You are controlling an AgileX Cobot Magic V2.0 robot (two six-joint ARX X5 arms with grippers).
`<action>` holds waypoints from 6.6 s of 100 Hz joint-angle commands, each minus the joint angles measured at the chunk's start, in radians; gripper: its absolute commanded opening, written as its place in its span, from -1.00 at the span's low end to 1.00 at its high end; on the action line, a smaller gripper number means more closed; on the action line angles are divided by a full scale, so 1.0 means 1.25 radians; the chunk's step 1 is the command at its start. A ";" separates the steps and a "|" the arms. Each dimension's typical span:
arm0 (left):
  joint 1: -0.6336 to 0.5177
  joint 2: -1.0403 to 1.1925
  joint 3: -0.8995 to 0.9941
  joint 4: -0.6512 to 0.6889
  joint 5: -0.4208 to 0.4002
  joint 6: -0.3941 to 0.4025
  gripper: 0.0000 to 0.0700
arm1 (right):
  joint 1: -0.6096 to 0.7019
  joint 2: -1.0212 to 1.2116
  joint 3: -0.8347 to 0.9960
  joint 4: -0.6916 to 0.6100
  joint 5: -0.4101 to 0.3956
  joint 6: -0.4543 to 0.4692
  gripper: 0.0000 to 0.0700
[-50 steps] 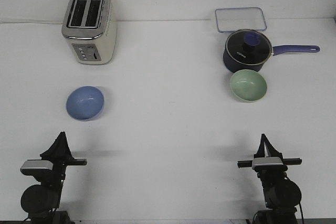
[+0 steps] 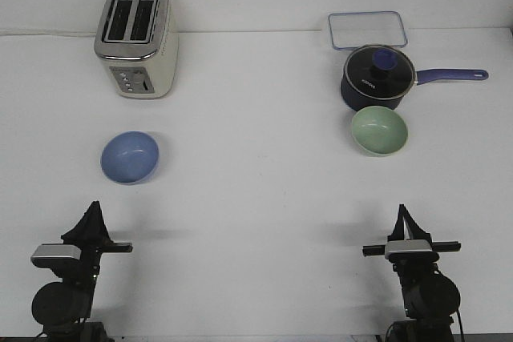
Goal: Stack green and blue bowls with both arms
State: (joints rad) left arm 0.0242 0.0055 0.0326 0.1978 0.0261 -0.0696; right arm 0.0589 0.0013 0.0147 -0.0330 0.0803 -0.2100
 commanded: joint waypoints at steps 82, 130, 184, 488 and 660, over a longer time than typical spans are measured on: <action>0.001 -0.001 -0.014 0.010 0.000 -0.002 -0.96 | 0.000 0.027 0.128 -0.087 -0.003 0.422 -1.00; 0.001 -0.001 -0.014 0.010 0.000 -0.002 -0.96 | -0.001 0.476 0.598 -0.364 -0.004 0.421 0.41; 0.001 -0.001 -0.014 0.010 0.000 -0.002 -0.96 | -0.136 1.135 1.001 -0.501 -0.081 0.357 0.40; 0.001 -0.001 -0.014 0.010 0.000 -0.002 -0.96 | 0.524 1.181 0.763 -0.435 -0.270 0.414 -1.00; 0.018 0.921 0.821 -0.547 -0.051 -0.115 0.19 | 0.318 0.450 0.408 -0.124 -0.099 0.249 -0.11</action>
State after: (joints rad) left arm 0.0456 1.0977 0.9943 -0.4549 -0.0315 -0.2329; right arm 0.4507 0.5613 0.5190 -0.1890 -0.0479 0.1177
